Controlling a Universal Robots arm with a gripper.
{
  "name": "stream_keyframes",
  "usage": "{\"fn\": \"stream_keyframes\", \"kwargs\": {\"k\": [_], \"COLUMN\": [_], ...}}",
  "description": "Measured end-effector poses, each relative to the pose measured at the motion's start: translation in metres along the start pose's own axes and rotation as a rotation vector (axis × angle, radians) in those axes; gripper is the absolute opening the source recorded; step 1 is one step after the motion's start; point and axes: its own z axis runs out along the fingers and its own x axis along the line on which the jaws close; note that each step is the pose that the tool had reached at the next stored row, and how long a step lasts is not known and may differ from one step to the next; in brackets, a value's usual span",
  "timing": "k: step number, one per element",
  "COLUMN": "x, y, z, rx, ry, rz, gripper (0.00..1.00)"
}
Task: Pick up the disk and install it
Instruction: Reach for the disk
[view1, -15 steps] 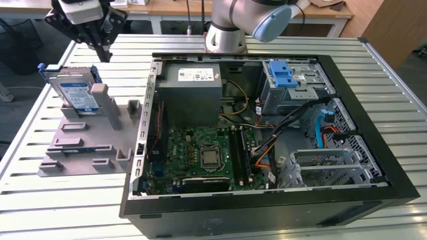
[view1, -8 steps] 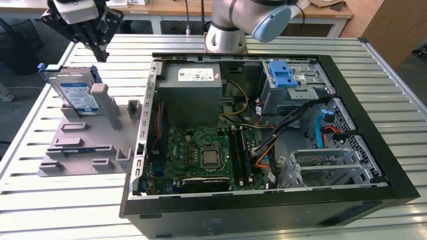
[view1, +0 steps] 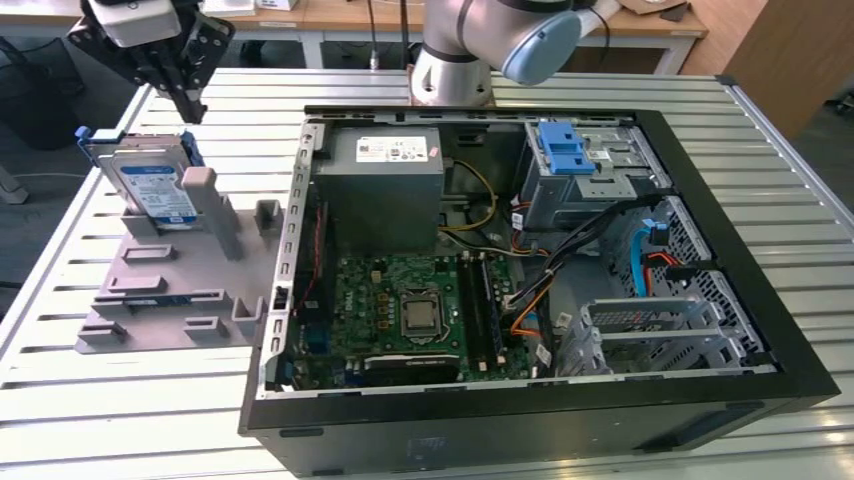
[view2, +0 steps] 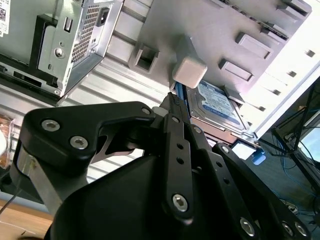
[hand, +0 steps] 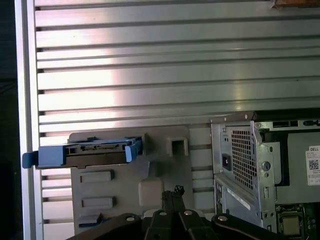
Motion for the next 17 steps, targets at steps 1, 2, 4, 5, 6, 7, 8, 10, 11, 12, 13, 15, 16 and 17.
{"fn": "stream_keyframes", "kwargs": {"k": [1, 2, 4, 5, 6, 7, 8, 10, 11, 12, 13, 15, 16, 17], "x": [0.0020, 0.0040, 0.0071, 0.0084, 0.0109, 0.0122, 0.0135, 0.0180, 0.0197, 0.0216, 0.0235, 0.0279, 0.0302, 0.0326], "y": [0.0002, 0.0004, 0.0015, 0.0023, 0.0041, 0.0048, 0.0051, 0.0059, 0.0061, 0.0063, 0.0065, 0.0067, 0.0068, 0.0070], "z": [0.0001, 0.0004, 0.0012, 0.0015, 0.0024, 0.0028, 0.0029, 0.0033, 0.0034, 0.0034, 0.0035, 0.0036, 0.0036, 0.0037], "rx": [0.0000, 0.0000, 0.0061, 0.0153, 0.0347, 0.0364, 0.0366, 0.0366, 0.0365, 0.0365, 0.0366, 0.0366, 0.0367, 0.0366], "ry": [0.0001, 0.0000, -0.0006, -0.0010, -0.0027, -0.0029, -0.0026, -0.0027, -0.0027, -0.0027, -0.0026, -0.0026, -0.0025, -0.0026], "rz": [0.000, 0.000, 0.000, 0.000, -0.001, -0.001, -0.001, -0.001, -0.001, -0.001, -0.001, -0.001, -0.001, -0.001], "gripper": [0.11, 0.11, 0.11, 0.11, 0.11, 0.11, 0.11, 0.11, 0.11, 0.11, 0.11, 0.11, 0.11, 0.11]}}
